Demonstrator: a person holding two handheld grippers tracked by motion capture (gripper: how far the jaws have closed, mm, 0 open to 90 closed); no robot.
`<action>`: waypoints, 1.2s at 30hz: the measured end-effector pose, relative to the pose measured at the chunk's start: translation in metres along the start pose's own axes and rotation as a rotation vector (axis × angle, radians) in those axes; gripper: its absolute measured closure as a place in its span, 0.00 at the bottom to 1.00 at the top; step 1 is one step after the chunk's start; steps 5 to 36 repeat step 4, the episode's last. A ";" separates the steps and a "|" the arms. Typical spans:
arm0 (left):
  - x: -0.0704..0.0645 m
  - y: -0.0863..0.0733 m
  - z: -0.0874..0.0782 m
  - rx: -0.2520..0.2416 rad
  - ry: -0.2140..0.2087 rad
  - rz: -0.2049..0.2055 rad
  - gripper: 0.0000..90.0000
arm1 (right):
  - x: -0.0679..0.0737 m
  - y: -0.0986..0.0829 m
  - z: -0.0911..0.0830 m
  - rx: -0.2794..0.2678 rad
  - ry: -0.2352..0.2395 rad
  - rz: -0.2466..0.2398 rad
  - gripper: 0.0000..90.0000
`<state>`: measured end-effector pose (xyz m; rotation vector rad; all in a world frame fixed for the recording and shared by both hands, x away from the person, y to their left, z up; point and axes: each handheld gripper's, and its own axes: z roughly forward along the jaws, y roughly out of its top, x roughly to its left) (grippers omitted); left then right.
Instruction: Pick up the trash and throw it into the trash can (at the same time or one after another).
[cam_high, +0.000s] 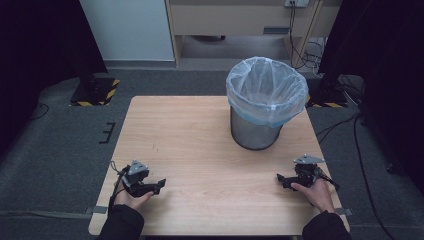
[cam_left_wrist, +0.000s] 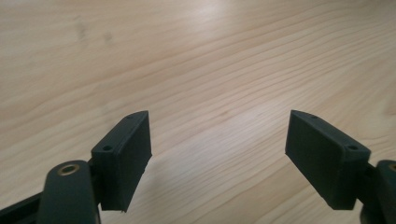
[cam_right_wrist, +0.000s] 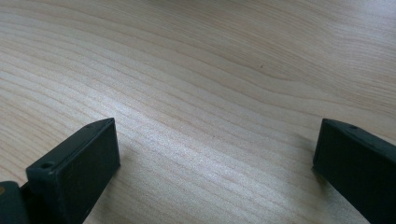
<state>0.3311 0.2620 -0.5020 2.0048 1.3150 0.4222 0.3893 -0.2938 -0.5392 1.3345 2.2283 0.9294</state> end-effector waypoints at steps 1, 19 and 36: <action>0.003 -0.003 0.000 0.019 0.020 0.001 0.24 | 0.000 0.000 0.000 -0.001 -0.001 -0.001 0.01; 0.013 -0.006 0.002 0.060 0.066 0.006 0.22 | 0.000 0.000 0.000 0.000 -0.001 -0.002 0.01; 0.013 -0.006 0.002 0.060 0.066 0.006 0.22 | 0.000 0.000 0.000 0.000 -0.001 -0.002 0.01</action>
